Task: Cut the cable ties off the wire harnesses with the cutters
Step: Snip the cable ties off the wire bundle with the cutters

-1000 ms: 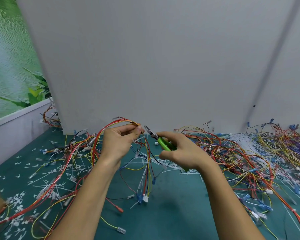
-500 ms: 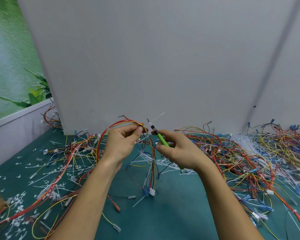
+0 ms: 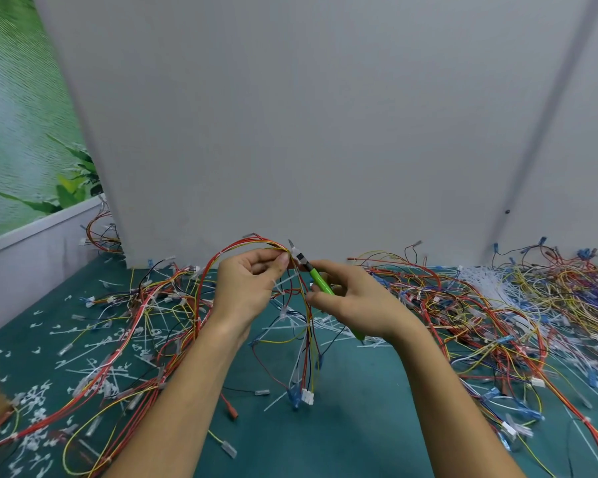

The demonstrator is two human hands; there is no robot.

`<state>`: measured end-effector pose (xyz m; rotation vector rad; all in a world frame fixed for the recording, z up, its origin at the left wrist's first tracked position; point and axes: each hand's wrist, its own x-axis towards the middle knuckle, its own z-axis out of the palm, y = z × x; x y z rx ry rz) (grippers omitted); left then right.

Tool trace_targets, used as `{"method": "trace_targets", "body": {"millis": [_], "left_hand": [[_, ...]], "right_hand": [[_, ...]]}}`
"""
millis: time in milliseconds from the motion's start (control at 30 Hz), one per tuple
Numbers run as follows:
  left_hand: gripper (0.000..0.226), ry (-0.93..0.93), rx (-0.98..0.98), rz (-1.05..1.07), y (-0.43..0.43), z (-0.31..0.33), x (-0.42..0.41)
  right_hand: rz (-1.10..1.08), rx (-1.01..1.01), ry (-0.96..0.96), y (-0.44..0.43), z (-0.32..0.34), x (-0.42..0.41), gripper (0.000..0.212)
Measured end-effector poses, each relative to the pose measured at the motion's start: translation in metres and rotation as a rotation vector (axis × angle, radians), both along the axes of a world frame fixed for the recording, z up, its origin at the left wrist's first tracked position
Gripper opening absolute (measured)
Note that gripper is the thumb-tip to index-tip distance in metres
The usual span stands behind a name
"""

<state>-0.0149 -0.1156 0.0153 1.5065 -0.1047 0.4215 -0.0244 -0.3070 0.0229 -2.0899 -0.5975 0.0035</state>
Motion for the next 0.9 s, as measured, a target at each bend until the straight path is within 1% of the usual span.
{"method": "trace_targets", "body": {"millis": [133, 300, 367, 533, 633, 733, 800, 900], "left_hand": [[0.010, -0.011, 0.032, 0.008, 0.003, 0.001, 0.001], [0.016, -0.064, 0.108, 0.040, 0.005, 0.001, 0.000], [0.019, -0.093, 0.169, 0.071, 0.005, 0.001, 0.001], [0.026, -0.165, 0.276, 0.132, 0.002, 0.002, -0.003], [0.026, -0.180, 0.304, 0.150, 0.002, 0.003, -0.005], [0.025, -0.190, 0.303, 0.156, 0.002, 0.004, -0.006], [0.025, -0.195, 0.314, 0.152, 0.002, 0.006, -0.008], [0.026, -0.205, 0.343, 0.147, 0.003, 0.007, -0.009]], "right_hand": [[-0.003, 0.001, -0.023, 0.003, -0.004, 0.002, 0.043], [0.003, -0.019, -0.066, 0.008, -0.007, 0.003, 0.044], [0.007, -0.039, -0.051, 0.009, -0.008, 0.003, 0.042], [-0.005, -0.068, 0.013, 0.009, -0.006, -0.001, 0.048], [-0.021, -0.069, 0.024, 0.014, -0.003, -0.004, 0.049], [-0.061, -0.091, -0.020, 0.020, -0.005, -0.004, 0.049], [-0.100, -0.115, -0.076, 0.023, -0.006, -0.004, 0.046], [-0.133, -0.095, -0.113, 0.024, -0.007, -0.004, 0.034]]}}
